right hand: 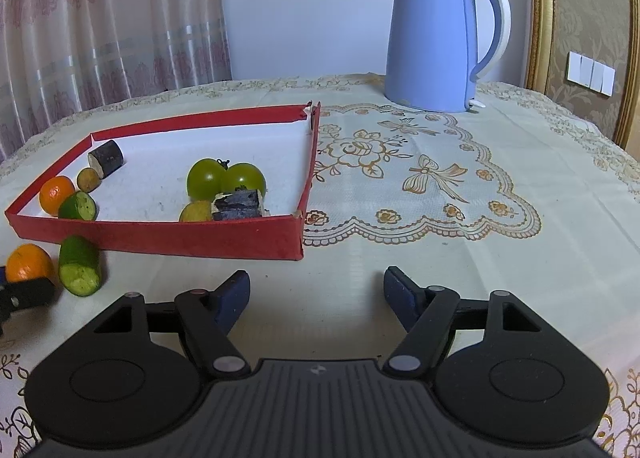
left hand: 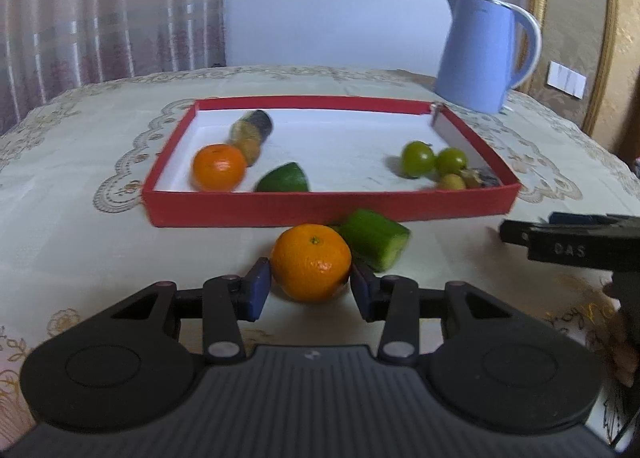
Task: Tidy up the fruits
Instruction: 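Close the left gripper on the orange, then move the right gripper to the green cucumber piece while the left gripper holds the orange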
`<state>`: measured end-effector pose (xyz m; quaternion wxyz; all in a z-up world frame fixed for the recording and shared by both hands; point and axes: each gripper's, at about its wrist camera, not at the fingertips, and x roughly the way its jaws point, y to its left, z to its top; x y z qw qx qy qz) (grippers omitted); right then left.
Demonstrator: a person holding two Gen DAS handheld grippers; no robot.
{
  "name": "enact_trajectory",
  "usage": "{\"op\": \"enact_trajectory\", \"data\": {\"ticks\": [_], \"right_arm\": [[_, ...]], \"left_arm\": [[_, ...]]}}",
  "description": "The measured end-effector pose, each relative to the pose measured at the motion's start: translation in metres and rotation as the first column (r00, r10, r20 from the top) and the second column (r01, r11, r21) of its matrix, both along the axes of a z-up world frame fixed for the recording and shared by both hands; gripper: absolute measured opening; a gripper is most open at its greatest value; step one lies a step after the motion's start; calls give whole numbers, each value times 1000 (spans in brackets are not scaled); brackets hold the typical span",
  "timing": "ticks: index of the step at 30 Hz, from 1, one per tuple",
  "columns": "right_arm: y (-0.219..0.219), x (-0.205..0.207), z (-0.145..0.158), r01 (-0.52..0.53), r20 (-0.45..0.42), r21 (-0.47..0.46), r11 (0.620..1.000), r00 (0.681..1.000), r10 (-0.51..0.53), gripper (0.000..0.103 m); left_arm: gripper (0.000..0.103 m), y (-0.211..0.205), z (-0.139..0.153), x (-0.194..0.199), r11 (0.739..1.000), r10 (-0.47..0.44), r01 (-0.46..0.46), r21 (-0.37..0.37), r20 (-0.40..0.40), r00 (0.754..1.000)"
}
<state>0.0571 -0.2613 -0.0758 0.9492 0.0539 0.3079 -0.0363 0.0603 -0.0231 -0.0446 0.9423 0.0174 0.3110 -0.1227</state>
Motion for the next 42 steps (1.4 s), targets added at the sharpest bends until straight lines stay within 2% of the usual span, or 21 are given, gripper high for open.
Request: {"op": "enact_trajectory", "data": {"ticks": [8,14,19,21,23,24,32,36,38,42], "right_arm": [[0,0,0,-1,0,-1,1000,1000,1,74],[2,0,0,-2,-4,-16,1000,1000,2,75],[4,-1,1,2,1,-28,1000,1000,-2,78],[4,-4,2,0,10,-4,1000,1000,0,78],[7,-7,3,-49,9,48,998,999,48,78],[12,-9,4,-75,17,44,996,997,75,78],[69,-22,22,-273,106,-88,958,954,281,78],[87,-16,25,-337,98,-116,935,932,348,70],[92,-12,24,-352,88,-126,927,927,364,63],[98,-7,21,-390,76,-113,914,914,399,60]], "left_arm": [[40,19,2,13,998,63,-64,9,21,998],[40,31,-3,23,997,70,-71,-17,-14,997],[40,27,-8,23,998,53,-53,14,4,999],[40,24,-10,22,998,52,-53,39,18,998],[40,25,-11,22,998,52,-52,36,19,998],[40,26,-10,22,998,52,-52,29,17,999],[40,33,-9,24,999,51,-51,-16,8,999],[40,35,-9,24,997,76,-75,-24,10,997],[40,35,-9,23,997,76,-75,-22,10,997],[40,33,-9,23,997,75,-75,-12,13,997]]}}
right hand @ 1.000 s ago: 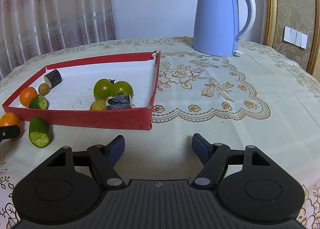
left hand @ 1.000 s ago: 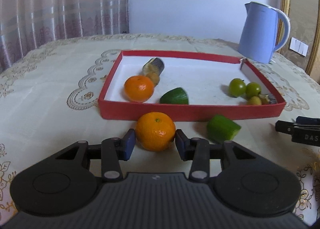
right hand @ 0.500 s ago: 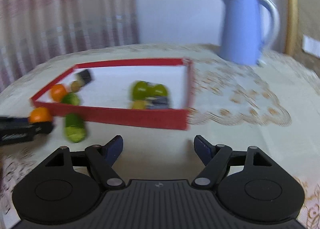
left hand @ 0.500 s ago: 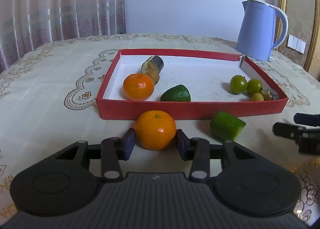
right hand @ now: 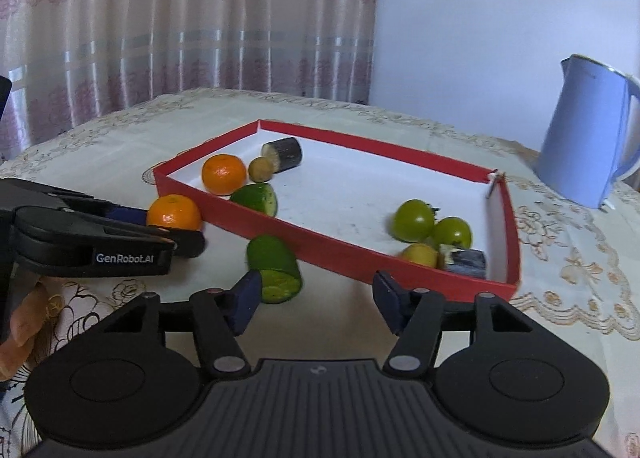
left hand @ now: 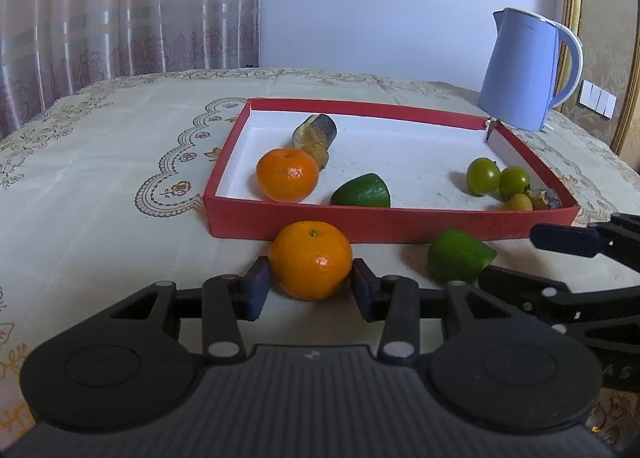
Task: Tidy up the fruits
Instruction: 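Move the right gripper to the green cucumber piece while the left gripper holds the orange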
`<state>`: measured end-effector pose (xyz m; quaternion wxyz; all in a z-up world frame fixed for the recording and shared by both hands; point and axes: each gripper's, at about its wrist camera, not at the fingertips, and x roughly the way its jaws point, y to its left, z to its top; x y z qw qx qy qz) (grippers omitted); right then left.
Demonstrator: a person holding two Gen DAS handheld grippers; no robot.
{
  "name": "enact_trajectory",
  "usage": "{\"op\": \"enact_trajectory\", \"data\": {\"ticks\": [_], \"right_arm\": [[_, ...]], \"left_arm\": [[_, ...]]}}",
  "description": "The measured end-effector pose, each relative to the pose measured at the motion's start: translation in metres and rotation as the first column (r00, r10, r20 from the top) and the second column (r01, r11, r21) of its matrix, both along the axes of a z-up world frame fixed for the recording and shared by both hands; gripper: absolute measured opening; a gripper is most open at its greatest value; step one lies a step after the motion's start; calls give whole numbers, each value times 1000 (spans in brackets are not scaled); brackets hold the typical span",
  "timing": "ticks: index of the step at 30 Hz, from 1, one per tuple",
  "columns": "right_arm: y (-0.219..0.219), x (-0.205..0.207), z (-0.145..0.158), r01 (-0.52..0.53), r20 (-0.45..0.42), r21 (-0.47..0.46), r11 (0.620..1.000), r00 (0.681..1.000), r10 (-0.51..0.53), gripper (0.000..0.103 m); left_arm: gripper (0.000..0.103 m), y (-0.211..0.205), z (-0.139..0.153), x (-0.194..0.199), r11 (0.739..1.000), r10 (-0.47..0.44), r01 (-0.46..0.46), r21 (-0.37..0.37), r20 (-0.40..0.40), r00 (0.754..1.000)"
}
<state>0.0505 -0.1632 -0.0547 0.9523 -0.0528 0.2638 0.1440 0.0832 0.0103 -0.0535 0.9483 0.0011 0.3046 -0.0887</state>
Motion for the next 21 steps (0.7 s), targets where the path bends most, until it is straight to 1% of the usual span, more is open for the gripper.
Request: {"op": "enact_trajectory", "data": {"ticks": [5,11,12,13,17,20,21], "right_arm": [[6,2,0,-23,5,-12,1000,1000,23,60],[15,11,0,-58,-15,-10,998,998,58,60],[16,12,-1,-59,-17,-6,998,998,59,58],[17,14,-1,-64,-24,1,998,998,64,54],[16,15,-3,-63,-39,24,998,997,63,49],[15,16,-3,-56,-50,43,998,997,58,48],[15,17,-4,-58,-56,50,997,997,61,45]], "left_arm": [[40,0,0,0,1000,0,0,1,0,1000],[40,0,0,0,1000,0,0,1,0,1000],[40,0,0,0,1000,0,0,1,0,1000],[40,0,0,0,1000,-1,1,-2,-1,1000],[40,0,0,0,1000,-1,1,-1,0,1000],[39,-1,-1,0,1000,-1,1,2,1,1000],[39,-1,-1,0,1000,-1,1,2,0,1000]]}}
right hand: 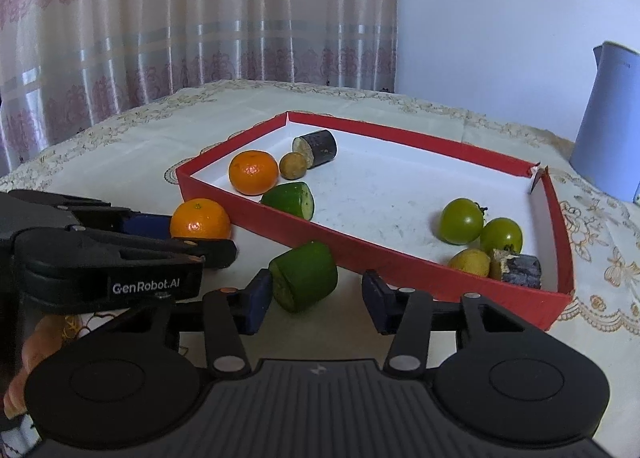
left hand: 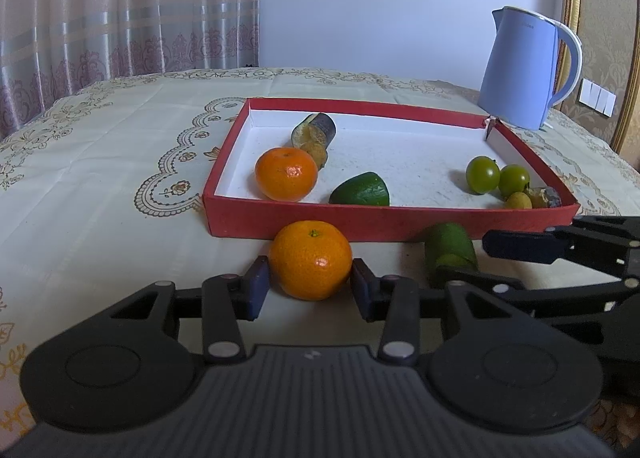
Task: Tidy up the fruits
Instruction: 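Move the right gripper to the green cucumber piece while the left gripper holds the orange, then close the right gripper on the cucumber piece and lift it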
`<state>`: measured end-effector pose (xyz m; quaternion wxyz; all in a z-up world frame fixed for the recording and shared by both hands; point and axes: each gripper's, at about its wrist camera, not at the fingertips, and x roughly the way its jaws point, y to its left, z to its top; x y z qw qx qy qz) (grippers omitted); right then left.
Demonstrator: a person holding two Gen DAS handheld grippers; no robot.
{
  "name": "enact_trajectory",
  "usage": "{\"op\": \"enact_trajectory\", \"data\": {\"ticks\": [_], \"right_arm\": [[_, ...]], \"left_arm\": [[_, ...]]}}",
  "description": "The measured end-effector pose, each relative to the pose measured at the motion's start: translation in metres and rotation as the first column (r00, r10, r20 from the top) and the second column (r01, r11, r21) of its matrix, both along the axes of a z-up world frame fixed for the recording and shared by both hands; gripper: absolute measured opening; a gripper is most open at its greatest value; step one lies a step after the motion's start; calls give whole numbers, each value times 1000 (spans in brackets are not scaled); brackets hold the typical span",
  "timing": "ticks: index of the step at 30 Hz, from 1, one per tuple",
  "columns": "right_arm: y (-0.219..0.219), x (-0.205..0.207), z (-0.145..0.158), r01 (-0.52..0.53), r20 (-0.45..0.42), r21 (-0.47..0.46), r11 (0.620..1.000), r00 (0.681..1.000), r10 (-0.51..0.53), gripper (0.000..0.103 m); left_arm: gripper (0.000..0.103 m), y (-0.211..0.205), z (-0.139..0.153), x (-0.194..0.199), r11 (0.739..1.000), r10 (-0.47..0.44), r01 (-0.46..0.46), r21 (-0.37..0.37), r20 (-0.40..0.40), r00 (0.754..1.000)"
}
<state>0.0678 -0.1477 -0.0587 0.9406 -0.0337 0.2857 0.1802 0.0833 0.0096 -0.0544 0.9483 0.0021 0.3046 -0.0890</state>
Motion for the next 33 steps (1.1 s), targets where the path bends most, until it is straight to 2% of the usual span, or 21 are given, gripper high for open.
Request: {"op": "enact_trajectory", "data": {"ticks": [1,6,8,19,33], "right_arm": [[0,1,-1,-8,-9,10,1000,1000,8,42],[-1,6,-3,-19,-21,35,999,1000,20,40],[-1,6,-4,-34,-18,36,999,999,34,34],[2,1,-4,-38,5,14,999,999,38,28],[-17,-17,-6,49,29,12,999,998,-49,27]], "left_arm": [[39,0,0,0,1000,0,0,-2,0,1000],[39,0,0,-1,1000,-1,1,-4,-1,1000],[39,0,0,0,1000,-1,1,-2,-1,1000],[39,0,0,0,1000,-2,2,2,-1,1000],[39,0,0,0,1000,-2,2,8,1,1000]]}}
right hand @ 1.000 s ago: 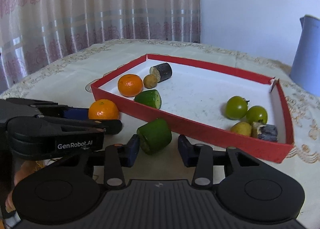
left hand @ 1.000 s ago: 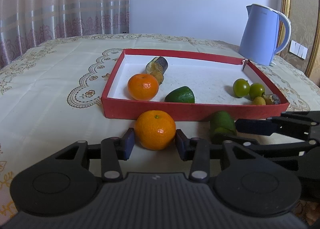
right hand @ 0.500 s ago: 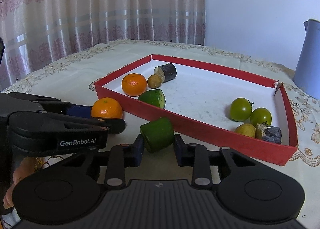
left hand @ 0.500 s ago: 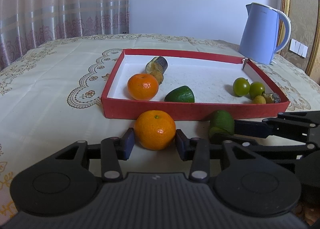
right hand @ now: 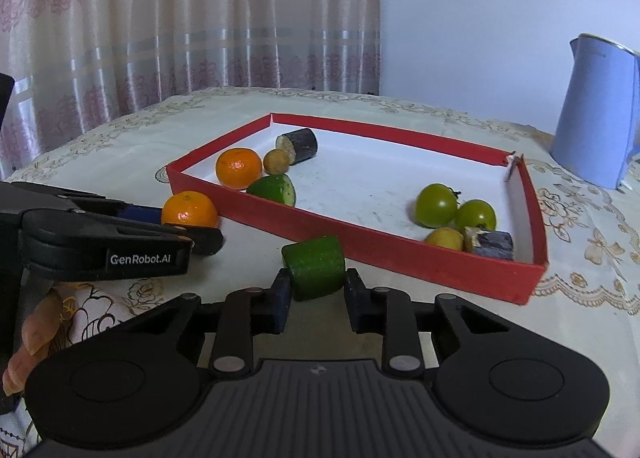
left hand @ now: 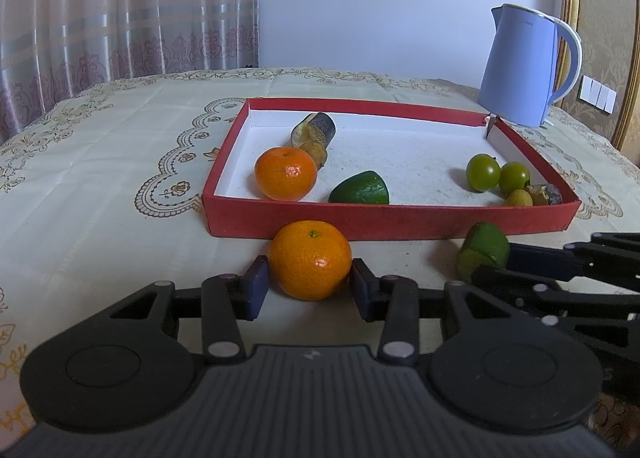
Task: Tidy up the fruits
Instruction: 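Close the right gripper on the cucumber piece and lift it, then lower the cucumber piece into the red tray and open the right gripper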
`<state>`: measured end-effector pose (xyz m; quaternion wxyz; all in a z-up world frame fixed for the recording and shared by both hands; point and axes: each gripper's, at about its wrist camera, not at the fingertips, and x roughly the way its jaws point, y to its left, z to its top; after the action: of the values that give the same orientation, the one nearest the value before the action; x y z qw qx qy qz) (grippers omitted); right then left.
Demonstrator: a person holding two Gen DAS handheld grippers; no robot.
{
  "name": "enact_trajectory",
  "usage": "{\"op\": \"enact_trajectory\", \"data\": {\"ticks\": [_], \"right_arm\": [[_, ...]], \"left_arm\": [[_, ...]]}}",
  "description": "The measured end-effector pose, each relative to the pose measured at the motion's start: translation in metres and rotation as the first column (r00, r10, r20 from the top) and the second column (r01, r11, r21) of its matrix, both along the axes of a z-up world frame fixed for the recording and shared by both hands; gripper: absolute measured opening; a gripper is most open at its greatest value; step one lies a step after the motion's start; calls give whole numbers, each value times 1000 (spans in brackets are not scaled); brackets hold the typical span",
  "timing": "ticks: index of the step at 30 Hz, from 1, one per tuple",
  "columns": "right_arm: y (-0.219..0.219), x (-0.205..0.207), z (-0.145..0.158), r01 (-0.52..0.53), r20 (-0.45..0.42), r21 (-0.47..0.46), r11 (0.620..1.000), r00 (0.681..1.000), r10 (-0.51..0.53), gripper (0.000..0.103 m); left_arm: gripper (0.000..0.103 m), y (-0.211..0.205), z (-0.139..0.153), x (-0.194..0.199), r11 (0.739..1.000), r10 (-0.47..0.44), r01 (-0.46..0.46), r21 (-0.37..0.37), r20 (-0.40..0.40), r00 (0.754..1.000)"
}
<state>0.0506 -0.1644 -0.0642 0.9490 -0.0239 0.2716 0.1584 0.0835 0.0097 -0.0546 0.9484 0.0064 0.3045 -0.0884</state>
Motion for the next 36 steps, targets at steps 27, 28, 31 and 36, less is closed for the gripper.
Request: {"op": "enact_trajectory", "data": {"ticks": [27,28,31,36], "right_arm": [[-2,69,20,109,49,-111,988,993,-104,27],[-1,74,18,104,35,-112,988,994,-101,27],[2,84,14,101,9,-110,989,995,-101,27],[5,95,9,113,-16,-120,986,993,-115,27]], "left_arm": [[40,-2,0,-1,1000,-1,1,14,3,1000],[40,-2,0,-1,1000,-1,1,15,3,1000],[40,-2,0,-1,1000,-1,1,16,3,1000],[40,-1,0,0,1000,-2,2,17,3,1000]]}}
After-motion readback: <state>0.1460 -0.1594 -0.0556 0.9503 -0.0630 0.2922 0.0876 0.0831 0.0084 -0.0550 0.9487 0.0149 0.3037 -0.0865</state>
